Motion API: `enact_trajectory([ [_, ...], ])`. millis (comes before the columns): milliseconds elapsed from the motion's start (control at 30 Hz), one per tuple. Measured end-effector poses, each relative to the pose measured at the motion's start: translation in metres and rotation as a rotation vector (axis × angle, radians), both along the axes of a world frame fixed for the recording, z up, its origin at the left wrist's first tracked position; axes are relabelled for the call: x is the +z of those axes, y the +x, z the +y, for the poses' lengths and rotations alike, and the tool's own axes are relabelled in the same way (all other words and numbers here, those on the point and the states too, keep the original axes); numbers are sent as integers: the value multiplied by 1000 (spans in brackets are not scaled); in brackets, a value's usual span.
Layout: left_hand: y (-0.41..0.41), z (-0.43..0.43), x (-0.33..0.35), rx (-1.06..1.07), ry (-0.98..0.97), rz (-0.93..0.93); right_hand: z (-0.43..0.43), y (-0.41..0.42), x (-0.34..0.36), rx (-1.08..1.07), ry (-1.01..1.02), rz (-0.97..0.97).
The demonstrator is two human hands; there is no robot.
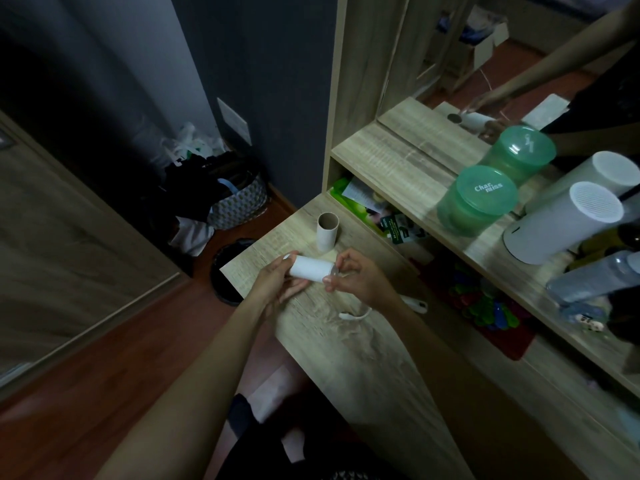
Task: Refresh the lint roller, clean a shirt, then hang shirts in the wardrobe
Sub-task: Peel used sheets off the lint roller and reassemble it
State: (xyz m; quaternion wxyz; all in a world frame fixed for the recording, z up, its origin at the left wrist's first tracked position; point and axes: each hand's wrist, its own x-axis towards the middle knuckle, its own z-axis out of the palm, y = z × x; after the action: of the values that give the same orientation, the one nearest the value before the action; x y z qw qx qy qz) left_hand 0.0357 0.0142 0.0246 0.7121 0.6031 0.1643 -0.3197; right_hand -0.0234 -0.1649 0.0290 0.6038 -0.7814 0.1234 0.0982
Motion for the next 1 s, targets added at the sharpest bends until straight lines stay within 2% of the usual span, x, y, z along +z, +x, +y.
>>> enact_trajectory([
  [367,3,-3,4,31,-10,25,3,1,0,-40,-28,-24],
  [700,6,-2,-1,-4,129,44,0,0,-8,189,-319,-201],
  [833,14,-5,-10,-32,191,47,0,0,-13,178,-338,-246],
  [1000,26,0,-30,-63,299,66,-1,1,-16,163,-339,-170],
])
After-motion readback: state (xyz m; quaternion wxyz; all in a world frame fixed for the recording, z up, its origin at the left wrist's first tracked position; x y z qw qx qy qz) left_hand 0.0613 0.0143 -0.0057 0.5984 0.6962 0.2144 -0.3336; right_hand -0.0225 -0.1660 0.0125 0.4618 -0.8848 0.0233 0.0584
